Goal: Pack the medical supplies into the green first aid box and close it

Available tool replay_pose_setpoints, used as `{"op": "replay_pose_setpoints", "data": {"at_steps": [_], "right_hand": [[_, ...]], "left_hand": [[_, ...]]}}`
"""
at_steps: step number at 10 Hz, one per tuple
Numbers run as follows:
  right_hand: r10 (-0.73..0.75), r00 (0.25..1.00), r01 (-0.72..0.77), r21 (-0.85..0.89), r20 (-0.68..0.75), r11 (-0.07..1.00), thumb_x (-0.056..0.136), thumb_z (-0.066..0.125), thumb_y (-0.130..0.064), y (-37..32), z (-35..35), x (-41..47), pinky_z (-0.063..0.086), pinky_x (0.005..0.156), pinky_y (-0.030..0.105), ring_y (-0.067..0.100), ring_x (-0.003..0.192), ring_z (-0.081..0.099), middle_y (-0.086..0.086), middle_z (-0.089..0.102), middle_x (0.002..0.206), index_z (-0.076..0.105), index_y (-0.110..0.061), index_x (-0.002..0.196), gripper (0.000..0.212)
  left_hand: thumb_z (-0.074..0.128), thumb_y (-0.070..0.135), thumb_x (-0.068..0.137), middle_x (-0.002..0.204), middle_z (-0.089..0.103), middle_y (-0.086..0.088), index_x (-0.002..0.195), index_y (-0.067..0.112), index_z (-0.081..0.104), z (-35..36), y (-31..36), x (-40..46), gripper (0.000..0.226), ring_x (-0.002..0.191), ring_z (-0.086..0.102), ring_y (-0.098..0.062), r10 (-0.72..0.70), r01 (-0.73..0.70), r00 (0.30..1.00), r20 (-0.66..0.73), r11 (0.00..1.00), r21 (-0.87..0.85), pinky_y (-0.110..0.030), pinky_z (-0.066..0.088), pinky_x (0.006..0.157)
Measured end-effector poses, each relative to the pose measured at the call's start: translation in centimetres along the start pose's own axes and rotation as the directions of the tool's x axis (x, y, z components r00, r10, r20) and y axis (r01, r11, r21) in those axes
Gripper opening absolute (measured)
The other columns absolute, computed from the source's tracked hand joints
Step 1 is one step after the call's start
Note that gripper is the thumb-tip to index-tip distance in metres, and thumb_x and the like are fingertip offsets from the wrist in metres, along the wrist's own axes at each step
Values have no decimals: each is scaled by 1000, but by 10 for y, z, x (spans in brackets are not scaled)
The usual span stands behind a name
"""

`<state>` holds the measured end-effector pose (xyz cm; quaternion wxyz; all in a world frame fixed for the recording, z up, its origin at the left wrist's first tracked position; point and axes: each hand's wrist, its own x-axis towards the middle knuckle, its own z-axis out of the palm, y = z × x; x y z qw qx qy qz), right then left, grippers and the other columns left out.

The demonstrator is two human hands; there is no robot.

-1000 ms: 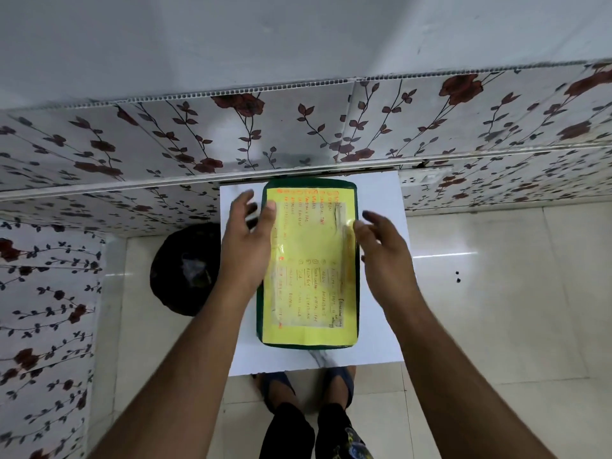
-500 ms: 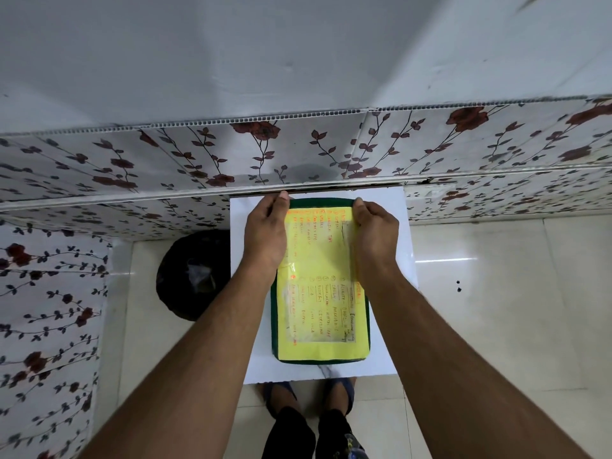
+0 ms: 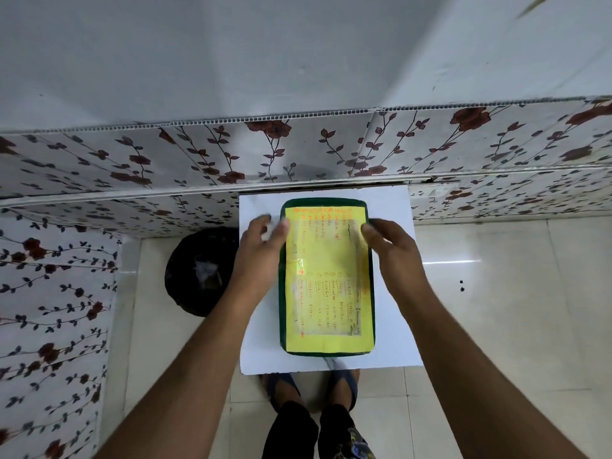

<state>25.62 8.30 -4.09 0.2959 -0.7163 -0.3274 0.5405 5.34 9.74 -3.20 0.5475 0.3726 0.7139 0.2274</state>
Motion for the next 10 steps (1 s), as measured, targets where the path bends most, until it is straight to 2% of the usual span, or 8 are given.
{"op": "replay_pose_setpoints", "data": {"at_steps": [1,2,3,4,5,8,9,10], "right_hand": [[165,946,-107,-215,278,971,82,72,-42,33,-22,-49,50,89,34,12,111,60,-8,57,131,45,-32,139,64],[215,907,-117,-273,363,955,80,76,-32,45,-20,-73,53,94,41,16,114,61,-13,59,125,36,-39,140,73],[161,936,-81,-253,313,964,83,73,-15,50,-14,-79,55,94,44,17,117,59,-14,61,123,37,-35,141,71],[158,942,-88,-233,298,968,84,71,-9,51,-13,-76,58,89,41,16,116,58,-11,61,124,40,-32,140,68],[172,942,-101,-245,288,964,84,71,-6,52,-11,-76,60,84,39,20,115,58,-6,60,124,42,-27,139,65],[163,939,-72,-288,304,955,86,69,-10,48,-20,-75,59,85,42,24,114,59,1,58,132,37,-24,145,68],[170,936,-53,-355,308,933,88,68,-13,46,-21,-74,56,92,46,25,116,58,3,56,136,34,-23,146,68],[170,943,-40,-410,285,911,88,69,-21,39,-26,-81,51,99,45,26,120,57,5,53,142,27,-24,150,75]], "left_hand": [[75,42,78,122,63,9,126,32,55,-22,-36,-53,53,105,65,-14,-225,190,928,297,971,143,-38,56,87],[78,23,79,117,66,6,123,31,57,-18,-50,-76,50,102,67,-14,-254,213,908,333,964,157,-34,59,81],[75,6,80,112,70,-3,110,25,62,-6,-57,-80,38,100,67,-19,-201,183,956,216,978,100,-31,60,76],[73,1,81,108,71,-4,108,23,63,-1,-60,-76,36,99,68,-20,-206,194,959,195,978,77,-29,60,74],[70,-3,81,107,72,-8,112,17,64,1,-65,-76,37,95,70,-23,-225,217,958,175,974,64,-35,61,77],[70,0,82,115,70,-11,117,9,63,9,-64,-81,37,98,69,-25,-209,212,954,217,977,6,-33,61,78],[72,2,82,117,69,-14,121,7,61,12,-66,-81,41,100,68,-27,-233,242,944,233,970,-10,-39,60,82],[75,17,82,120,67,-12,135,12,54,5,-56,-91,57,102,68,-26,-233,225,947,223,972,63,-39,57,88]]}}
